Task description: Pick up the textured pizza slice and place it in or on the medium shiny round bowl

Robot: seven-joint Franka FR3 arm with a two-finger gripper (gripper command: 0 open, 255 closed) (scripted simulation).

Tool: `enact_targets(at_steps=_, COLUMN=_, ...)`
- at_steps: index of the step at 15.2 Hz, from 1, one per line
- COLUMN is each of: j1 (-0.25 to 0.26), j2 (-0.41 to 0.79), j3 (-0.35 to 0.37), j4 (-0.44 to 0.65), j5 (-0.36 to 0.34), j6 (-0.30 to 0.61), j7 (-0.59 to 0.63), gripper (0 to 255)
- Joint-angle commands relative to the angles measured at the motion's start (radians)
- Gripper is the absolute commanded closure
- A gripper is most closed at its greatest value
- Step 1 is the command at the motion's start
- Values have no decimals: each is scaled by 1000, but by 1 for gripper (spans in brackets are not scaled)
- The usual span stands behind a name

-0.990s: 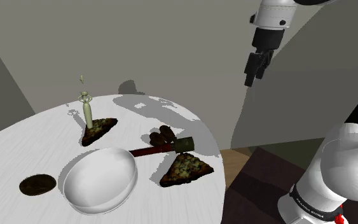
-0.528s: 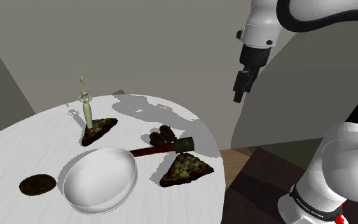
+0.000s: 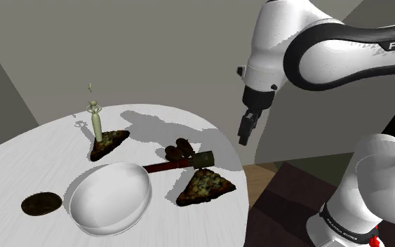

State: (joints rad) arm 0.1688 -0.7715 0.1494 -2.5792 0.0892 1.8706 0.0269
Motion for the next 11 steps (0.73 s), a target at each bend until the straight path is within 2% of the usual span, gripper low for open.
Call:
enact_targets(at_steps=1, j1=27, j2=15, j3=37, j4=-28, j5=17, j6=50, j7=13, gripper=0)
enact_targets(at_steps=11, j1=130, j2=219, j3=233, j4=-103, j5=62, j6=354, j7=85, gripper=0)
